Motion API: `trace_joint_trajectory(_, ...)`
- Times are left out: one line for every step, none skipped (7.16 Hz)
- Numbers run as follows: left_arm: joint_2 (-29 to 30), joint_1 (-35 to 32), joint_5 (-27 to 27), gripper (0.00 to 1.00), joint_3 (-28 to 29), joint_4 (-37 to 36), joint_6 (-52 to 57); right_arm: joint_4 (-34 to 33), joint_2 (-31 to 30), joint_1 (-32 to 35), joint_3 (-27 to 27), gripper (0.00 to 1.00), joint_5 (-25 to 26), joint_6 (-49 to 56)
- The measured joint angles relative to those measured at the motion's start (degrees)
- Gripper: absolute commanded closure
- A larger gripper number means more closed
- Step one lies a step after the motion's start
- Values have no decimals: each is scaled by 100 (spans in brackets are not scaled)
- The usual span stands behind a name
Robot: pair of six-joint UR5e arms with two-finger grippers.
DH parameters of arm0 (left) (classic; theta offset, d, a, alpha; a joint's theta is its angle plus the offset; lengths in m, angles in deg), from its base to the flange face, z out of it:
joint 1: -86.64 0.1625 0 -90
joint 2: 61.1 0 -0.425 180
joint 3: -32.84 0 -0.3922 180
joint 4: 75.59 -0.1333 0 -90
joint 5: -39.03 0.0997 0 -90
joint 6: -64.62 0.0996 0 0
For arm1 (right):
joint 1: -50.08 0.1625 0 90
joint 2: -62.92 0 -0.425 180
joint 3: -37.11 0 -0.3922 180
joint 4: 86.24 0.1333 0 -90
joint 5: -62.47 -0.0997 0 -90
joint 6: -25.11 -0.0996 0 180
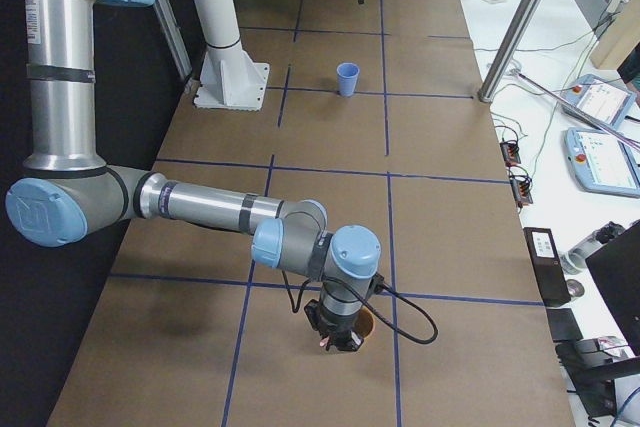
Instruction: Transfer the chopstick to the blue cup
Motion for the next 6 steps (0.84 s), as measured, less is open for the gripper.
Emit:
trace_joint_trajectory(-8,0,2,0,5,0,-7,-377,-4,86,-397,100,-8,4)
trace_joint_trajectory(-11,0,3,0,8,0,-9,-828,0,231,-887,100,-22,3)
trace_joint_trajectory(-14,1,3,0,10,0,-10,-1328,13,426,-1459,100,-33,-3)
trace_joint_trajectory(-14,1,3,0,9,0,-10,-1803,62,641,-2015,100,-45,-21)
trace_joint_trajectory(-27,-5,3,0,-2,0,-6,-2296,204,775,-2394,100,-135,-99)
trace_joint_trajectory(-63,-27,3,0,-21,2,14,-2775,397,776,-2595,100,-413,-274)
